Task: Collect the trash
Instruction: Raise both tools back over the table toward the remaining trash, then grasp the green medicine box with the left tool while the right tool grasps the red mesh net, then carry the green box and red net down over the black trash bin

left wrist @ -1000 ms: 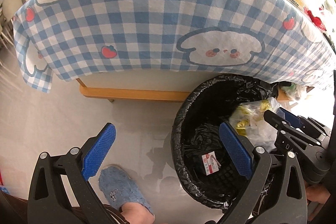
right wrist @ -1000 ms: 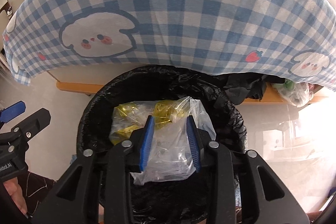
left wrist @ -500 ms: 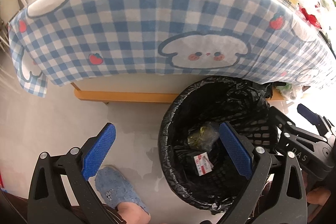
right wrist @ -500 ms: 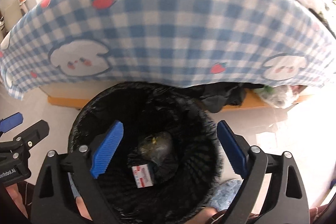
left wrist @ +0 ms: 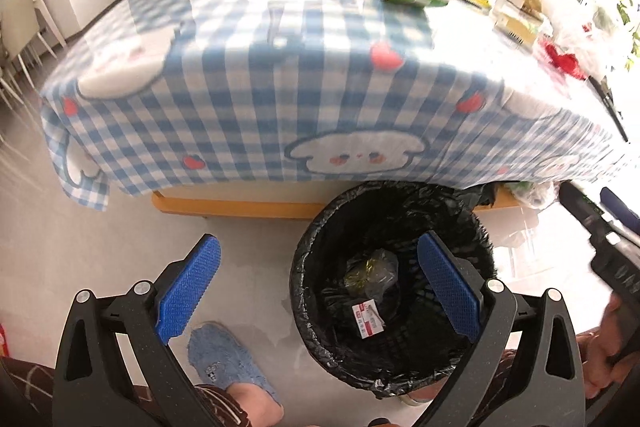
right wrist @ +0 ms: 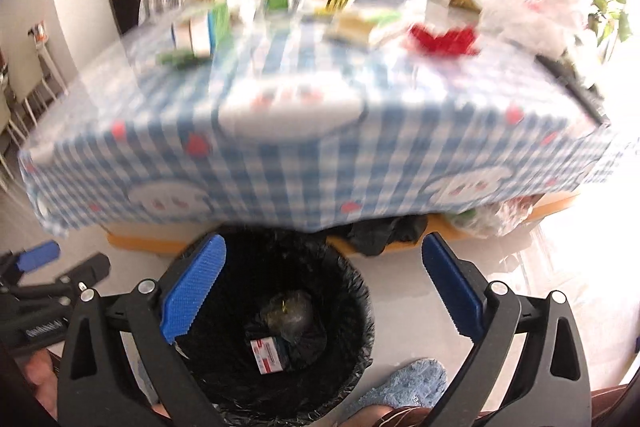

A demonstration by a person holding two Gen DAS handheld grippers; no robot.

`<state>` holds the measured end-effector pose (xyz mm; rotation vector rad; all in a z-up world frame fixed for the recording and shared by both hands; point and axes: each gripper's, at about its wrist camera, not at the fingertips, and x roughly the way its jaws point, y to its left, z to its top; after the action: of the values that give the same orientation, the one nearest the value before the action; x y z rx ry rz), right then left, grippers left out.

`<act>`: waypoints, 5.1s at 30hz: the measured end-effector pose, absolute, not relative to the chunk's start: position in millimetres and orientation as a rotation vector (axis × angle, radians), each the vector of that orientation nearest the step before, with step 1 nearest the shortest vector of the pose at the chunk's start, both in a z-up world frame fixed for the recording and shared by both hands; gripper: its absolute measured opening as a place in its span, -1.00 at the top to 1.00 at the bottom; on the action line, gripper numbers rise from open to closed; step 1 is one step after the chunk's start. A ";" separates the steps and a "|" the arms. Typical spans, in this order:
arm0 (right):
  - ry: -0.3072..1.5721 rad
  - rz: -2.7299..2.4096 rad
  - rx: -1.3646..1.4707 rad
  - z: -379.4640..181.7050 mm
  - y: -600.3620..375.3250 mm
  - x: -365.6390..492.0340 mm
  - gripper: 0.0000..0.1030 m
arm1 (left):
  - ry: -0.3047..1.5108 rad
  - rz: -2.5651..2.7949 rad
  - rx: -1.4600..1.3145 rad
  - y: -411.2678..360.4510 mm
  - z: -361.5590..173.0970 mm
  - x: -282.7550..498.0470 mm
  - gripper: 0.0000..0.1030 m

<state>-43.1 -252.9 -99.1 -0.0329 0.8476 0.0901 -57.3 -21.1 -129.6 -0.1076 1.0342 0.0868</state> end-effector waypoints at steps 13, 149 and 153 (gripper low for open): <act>0.744 0.070 -0.096 -11.9 -272.3 -25.5 -0.84 | 1.011 0.058 -0.129 -23.5 -60.9 -45.1 -0.88; 0.879 0.176 0.000 -58.3 -251.3 -17.8 0.67 | 1.040 -0.037 -0.094 -43.7 -65.7 -37.7 0.08; 0.900 0.188 -0.022 -71.4 -242.0 -33.7 0.67 | 1.051 -0.007 -0.099 -37.5 -79.9 -50.1 0.08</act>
<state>-33.7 -242.0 -71.4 -0.0224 0.8996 0.1877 -50.1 -37.5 -79.9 -0.0993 1.0514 -0.0071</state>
